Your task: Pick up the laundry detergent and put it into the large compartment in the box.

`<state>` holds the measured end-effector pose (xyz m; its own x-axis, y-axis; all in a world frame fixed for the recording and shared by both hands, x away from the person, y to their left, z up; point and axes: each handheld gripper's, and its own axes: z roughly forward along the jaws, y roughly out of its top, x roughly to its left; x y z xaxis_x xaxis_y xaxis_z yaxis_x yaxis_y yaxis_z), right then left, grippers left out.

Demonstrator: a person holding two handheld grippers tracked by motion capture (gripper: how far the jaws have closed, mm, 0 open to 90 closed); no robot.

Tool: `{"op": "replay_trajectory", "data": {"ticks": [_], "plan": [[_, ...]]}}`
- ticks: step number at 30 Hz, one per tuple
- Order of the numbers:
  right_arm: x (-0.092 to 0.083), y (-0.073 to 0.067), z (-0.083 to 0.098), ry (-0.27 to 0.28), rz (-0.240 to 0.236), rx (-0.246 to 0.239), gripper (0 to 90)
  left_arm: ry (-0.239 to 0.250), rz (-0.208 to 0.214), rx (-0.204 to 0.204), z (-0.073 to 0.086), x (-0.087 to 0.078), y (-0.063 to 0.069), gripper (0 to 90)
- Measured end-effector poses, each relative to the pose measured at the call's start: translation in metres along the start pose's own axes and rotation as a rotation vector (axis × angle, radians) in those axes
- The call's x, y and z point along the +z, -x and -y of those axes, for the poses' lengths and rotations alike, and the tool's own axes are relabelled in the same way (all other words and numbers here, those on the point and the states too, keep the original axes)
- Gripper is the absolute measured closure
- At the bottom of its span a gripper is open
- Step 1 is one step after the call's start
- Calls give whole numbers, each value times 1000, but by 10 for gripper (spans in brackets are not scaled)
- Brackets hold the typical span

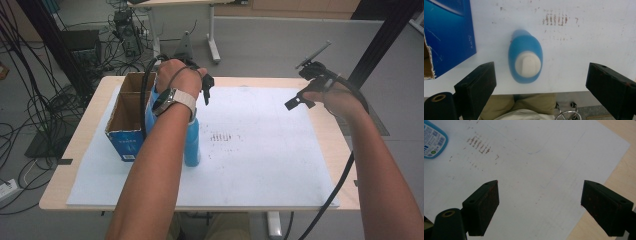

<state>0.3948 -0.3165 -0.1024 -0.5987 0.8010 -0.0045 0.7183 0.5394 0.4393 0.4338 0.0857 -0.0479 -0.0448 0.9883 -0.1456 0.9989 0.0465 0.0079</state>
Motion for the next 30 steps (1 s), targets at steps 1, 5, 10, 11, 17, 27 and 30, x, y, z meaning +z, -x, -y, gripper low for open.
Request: {"op": "replay_trajectory", "data": {"ticks": [1, 5, 10, 11, 17, 27, 30], "plan": [[0, 0, 0, 2, 0, 0, 148, -1, -3, 0, 0, 1, 1, 98], [1, 1, 1, 4, -2, -2, 148, -3, -6, 1, -1, 4, 2, 98], [3, 2, 3, 2, -7, 3, 148, -7, -6, 9, -3, 9, 3, 98], [4, 2, 3, 3, -7, 3, 148, -8, -5, 8, -3, 11, 2, 98], [6, 3, 6, 3, -10, 9, 148, -15, -6, 10, -4, 19, 1, 98], [10, 2, 8, 6, -19, 11, 148, -21, -24, 1, -5, 32, 2, 98], [12, 3, 9, 6, -23, 12, 148, -29, -21, -2, -6, 37, -1, 98]]}}
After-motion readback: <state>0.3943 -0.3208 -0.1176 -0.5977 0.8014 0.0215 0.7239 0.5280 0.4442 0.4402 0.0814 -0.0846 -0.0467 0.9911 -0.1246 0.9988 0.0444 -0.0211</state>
